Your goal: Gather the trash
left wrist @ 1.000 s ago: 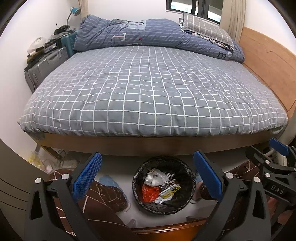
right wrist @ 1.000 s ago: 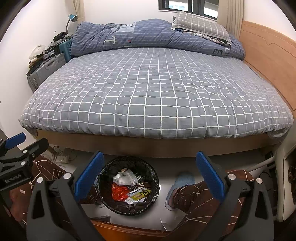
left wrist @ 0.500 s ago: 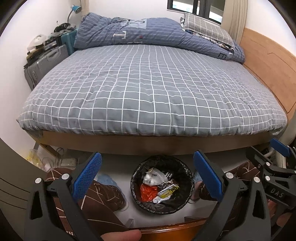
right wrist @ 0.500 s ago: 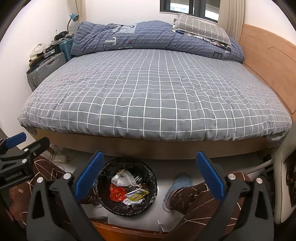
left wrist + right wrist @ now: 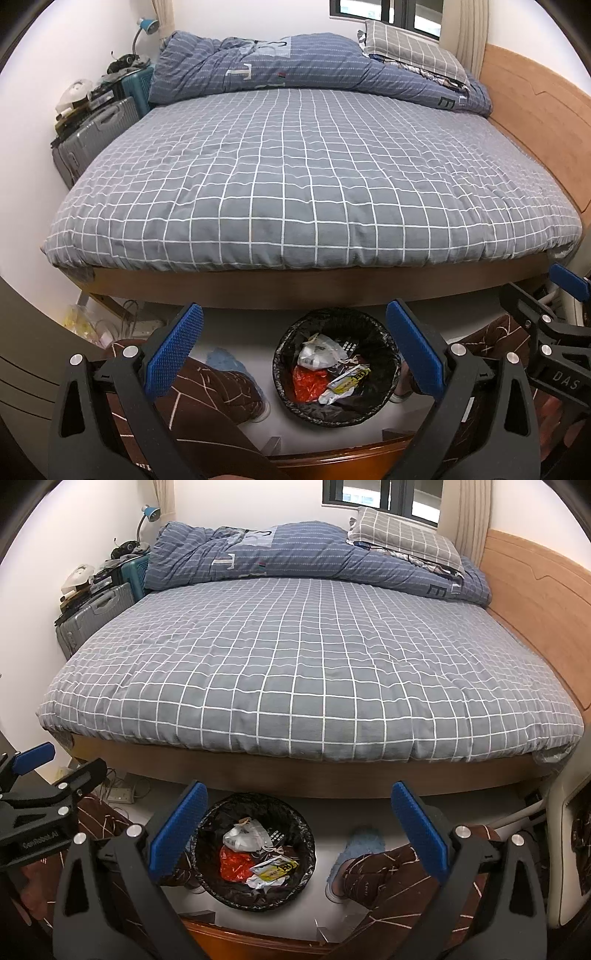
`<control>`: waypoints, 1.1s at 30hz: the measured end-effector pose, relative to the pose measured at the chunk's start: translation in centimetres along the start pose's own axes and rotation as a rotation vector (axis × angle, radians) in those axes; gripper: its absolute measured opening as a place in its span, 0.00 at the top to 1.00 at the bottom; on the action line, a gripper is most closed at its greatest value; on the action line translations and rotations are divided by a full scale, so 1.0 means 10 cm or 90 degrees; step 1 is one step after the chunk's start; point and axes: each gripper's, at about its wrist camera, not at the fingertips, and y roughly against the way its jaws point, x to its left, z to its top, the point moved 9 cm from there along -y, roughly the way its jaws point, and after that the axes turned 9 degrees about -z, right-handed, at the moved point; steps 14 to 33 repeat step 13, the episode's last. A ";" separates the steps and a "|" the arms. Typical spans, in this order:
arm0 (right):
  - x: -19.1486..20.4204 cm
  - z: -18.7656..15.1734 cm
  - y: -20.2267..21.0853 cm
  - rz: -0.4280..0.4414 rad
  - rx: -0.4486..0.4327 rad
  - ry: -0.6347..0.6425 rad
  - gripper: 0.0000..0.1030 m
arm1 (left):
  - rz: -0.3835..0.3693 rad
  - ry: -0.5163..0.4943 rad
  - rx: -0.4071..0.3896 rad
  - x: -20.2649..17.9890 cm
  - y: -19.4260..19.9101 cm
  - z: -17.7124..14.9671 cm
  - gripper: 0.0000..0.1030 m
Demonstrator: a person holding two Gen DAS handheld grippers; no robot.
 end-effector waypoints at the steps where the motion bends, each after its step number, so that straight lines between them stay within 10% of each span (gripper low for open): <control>1: 0.01 0.00 0.00 0.000 0.000 0.001 0.07 | -0.001 0.001 -0.001 0.00 0.00 0.00 0.05; 33: 0.01 0.01 -0.02 0.001 -0.001 -0.007 0.07 | -0.003 0.010 -0.002 -0.01 0.01 0.03 0.05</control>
